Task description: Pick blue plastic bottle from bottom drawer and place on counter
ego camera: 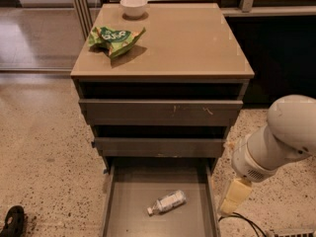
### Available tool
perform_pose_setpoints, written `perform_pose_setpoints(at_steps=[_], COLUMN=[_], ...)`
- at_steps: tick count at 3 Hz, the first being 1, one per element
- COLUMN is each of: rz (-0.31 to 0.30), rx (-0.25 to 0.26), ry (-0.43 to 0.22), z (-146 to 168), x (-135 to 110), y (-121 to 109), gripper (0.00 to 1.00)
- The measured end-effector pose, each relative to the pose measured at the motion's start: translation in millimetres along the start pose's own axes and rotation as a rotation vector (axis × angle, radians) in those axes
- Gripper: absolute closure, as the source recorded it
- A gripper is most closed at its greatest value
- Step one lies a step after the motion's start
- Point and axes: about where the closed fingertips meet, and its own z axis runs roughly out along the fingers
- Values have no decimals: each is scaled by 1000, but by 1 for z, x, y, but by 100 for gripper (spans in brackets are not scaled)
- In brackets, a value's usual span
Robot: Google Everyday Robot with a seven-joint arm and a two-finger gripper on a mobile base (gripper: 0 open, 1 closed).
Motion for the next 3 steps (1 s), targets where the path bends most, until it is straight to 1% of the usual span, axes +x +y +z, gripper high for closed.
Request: perform_pose_setpoints(at_steps=[1, 2, 3], rz=[85, 153, 219], rx=[2, -6, -62], ry=[-4, -28, -108], z=[63, 113, 168], x=[18, 30, 34], y=[1, -5, -9], gripper=[0, 0, 0])
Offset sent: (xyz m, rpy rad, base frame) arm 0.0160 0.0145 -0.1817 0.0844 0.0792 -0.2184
